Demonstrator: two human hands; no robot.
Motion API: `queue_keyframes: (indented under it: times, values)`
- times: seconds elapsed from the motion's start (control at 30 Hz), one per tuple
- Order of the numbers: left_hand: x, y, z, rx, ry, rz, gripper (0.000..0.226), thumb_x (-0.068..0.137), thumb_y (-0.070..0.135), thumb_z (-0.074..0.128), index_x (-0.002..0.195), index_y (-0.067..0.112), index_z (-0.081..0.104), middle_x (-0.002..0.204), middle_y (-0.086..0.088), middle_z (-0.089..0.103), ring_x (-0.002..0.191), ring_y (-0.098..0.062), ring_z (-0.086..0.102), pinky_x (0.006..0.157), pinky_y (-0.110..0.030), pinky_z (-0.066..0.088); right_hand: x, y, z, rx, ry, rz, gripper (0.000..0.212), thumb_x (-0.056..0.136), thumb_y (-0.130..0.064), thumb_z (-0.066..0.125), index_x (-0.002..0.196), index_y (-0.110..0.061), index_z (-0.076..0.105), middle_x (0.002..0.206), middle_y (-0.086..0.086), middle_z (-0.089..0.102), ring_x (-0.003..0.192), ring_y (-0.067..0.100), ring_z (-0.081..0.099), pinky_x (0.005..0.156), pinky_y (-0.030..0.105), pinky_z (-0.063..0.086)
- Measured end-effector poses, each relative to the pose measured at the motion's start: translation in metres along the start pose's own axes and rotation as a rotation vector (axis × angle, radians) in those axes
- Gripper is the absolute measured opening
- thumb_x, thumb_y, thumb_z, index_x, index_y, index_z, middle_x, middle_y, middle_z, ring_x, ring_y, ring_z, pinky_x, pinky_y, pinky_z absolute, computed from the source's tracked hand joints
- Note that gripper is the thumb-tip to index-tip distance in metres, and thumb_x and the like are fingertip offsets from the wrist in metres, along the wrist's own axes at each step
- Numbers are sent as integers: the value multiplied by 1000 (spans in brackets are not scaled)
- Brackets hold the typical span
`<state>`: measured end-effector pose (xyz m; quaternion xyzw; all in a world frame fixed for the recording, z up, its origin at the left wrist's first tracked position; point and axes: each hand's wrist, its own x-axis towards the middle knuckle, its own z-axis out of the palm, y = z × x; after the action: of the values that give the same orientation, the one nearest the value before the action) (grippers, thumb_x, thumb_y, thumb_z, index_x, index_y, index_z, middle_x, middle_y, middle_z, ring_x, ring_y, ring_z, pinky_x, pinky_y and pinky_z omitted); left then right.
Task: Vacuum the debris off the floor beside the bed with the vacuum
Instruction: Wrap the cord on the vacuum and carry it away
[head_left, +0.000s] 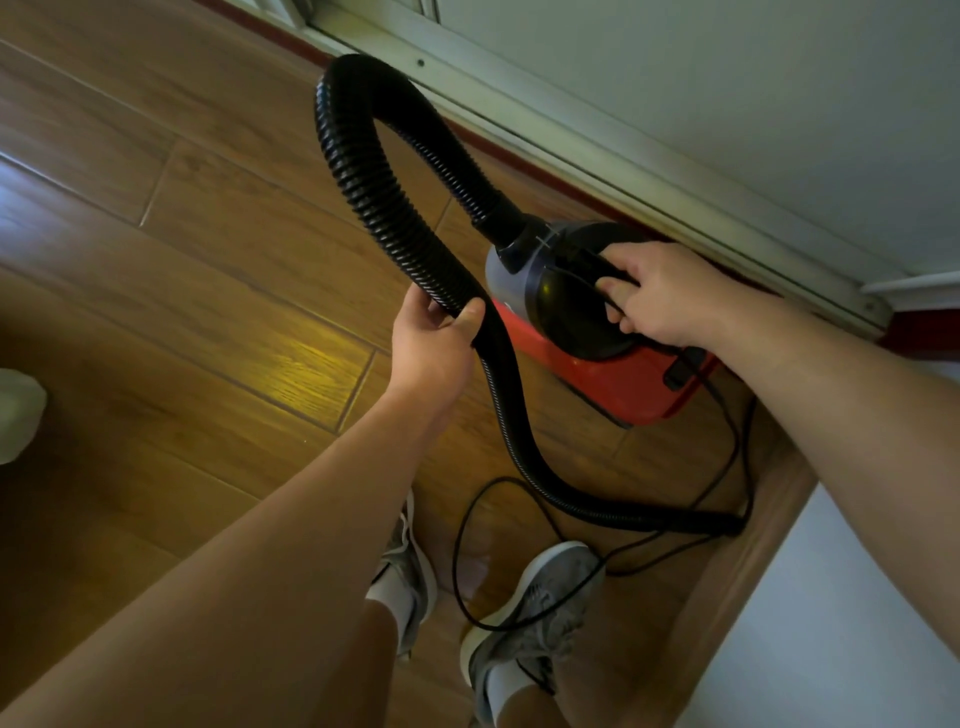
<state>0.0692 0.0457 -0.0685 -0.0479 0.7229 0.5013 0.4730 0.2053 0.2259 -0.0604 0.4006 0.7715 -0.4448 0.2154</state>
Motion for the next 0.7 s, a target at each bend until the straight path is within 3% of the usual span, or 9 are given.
queue_keyframes:
  times: [0.2, 0.37, 0.47, 0.6, 0.7]
  values:
    - [-5, -3, 0, 17, -12, 41, 18, 98, 6, 62, 107, 22, 64, 105, 3, 73, 101, -12, 72, 98, -43, 56, 3, 9, -3, -10, 28, -10, 21, 103, -23, 49, 85, -26, 58, 85, 7, 72, 63, 14, 64, 51, 21, 43]
    - [-10, -8, -5, 72, 11, 59, 20, 99, 8, 62, 106, 26, 63, 105, 4, 73, 104, -14, 72, 98, -45, 56, 2, 11, -5, -67, 22, -30, 17, 103, -26, 49, 90, -27, 60, 86, 3, 71, 75, 19, 68, 65, 28, 50]
    - [-16, -10, -5, 181, 23, 110, 22, 100, 13, 59, 117, 28, 58, 110, 6, 70, 107, -11, 68, 98, -41, 57, 1, 11, -4, -153, 54, -41, 19, 102, -30, 49, 85, -32, 56, 89, 3, 68, 79, 24, 66, 71, 35, 53]
    - [-27, -9, -4, 251, 43, 151, 27, 101, 16, 58, 123, 29, 52, 113, 8, 66, 108, -6, 65, 97, -38, 57, -6, 8, -3, -270, 148, -64, 18, 102, -31, 50, 105, -20, 64, 93, 8, 66, 83, 29, 59, 67, 34, 44]
    - [-35, -6, -6, 249, 56, 163, 25, 100, 16, 60, 120, 28, 52, 111, 8, 67, 105, -6, 66, 95, -38, 58, -12, 5, -5, -329, 190, -72, 22, 101, -30, 52, 114, -17, 65, 97, 12, 67, 85, 32, 59, 71, 38, 50]
